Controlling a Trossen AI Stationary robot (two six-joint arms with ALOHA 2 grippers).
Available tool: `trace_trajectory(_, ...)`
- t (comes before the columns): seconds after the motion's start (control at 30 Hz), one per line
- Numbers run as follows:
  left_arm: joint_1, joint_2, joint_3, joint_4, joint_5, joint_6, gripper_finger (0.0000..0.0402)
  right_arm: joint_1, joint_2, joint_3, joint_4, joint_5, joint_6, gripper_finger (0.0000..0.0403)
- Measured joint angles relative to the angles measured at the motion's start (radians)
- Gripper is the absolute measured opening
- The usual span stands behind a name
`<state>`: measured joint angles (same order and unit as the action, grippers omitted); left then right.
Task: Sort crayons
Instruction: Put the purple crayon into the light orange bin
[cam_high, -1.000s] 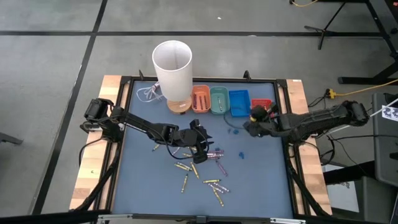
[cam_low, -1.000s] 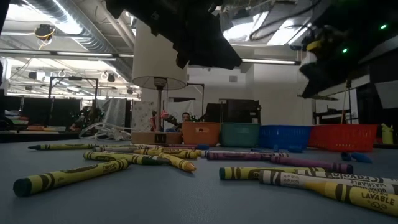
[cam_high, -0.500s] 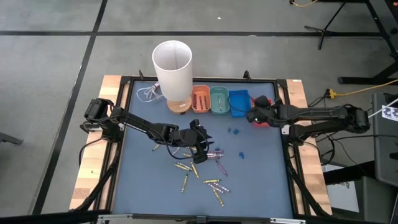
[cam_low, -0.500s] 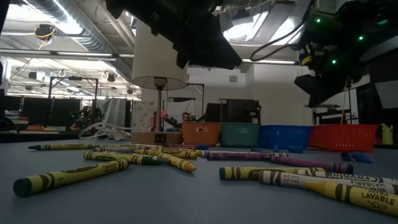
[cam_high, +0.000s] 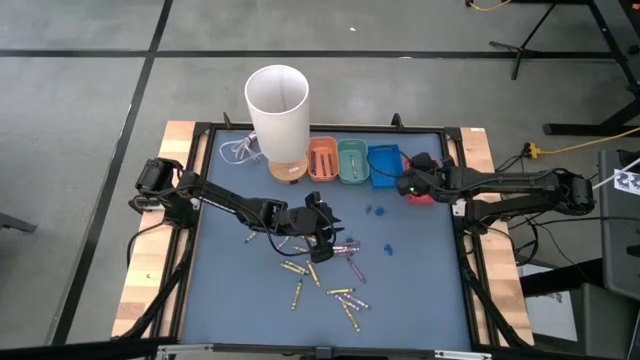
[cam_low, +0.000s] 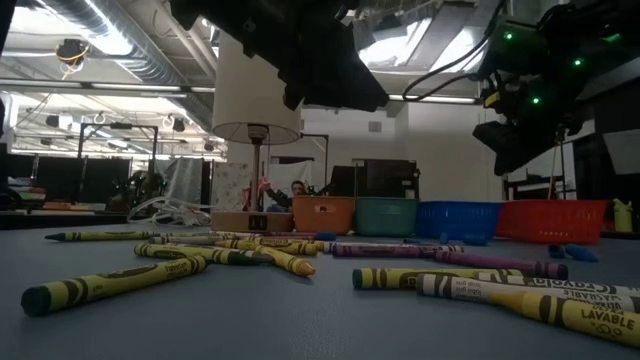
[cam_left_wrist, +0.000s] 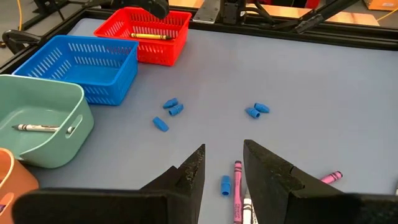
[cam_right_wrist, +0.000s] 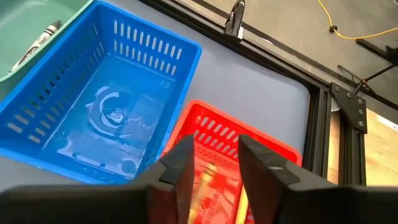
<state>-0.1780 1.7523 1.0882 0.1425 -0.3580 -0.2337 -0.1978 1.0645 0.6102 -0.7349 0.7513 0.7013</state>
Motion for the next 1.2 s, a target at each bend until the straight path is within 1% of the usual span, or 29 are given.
trace_trajectory(0.1, 0.0, 0.0, 0.0, 0.0, 0.0, 0.0, 0.0094, 0.001, 0.0, 0.0, 0.0, -0.009, 0.0, 0.0144)
trace_trajectory(0.2, 0.0, 0.0, 0.0, 0.0, 0.0, 0.0, 0.0094, 0.001, 0.0, 0.0, 0.001, -0.023, 0.0, 0.0153)
trace_trajectory(0.4, 0.0, 0.0, 0.0, 0.0, 0.0, 0.008, 0.0094, 0.001, 0.0, 0.0, 0.003, -0.039, 0.0, 0.0152)
trace_trajectory(0.63, 0.0, 0.0, 0.0, -0.001, 0.0, 0.083, 0.0094, 0.001, 0.0, 0.0, 0.005, -0.039, 0.0, 0.0152)
trace_trajectory(0.7, 0.0, 0.0, 0.0, -0.016, 0.001, 0.083, 0.0094, 0.001, 0.0, 0.0, 0.004, -0.04, 0.0, 0.0152)
trace_trajectory(0.8, 0.007, 0.0, 0.0, -0.094, 0.002, 0.078, 0.0094, 0.001, 0.0, 0.0, 0.005, -0.047, 0.0, 0.0152)
trace_trajectory(1.03, 0.039, 0.017, -0.002, -0.405, 0.008, -0.051, 0.0094, 0.001, 0.0, 0.0, 0.005, -0.057, 0.0, 0.0152)
trace_trajectory(1.13, 0.049, 0.033, -0.007, -0.44, 0.016, -0.079, 0.0094, 0.002, 0.0, 0.0, 0.006, -0.057, 0.0, 0.0152)
trace_trajectory(1.2, 0.052, 0.045, -0.018, -0.431, 0.041, -0.08, 0.0094, 0.001, 0.0, 0.001, 0.01, -0.057, 0.0, 0.0152)
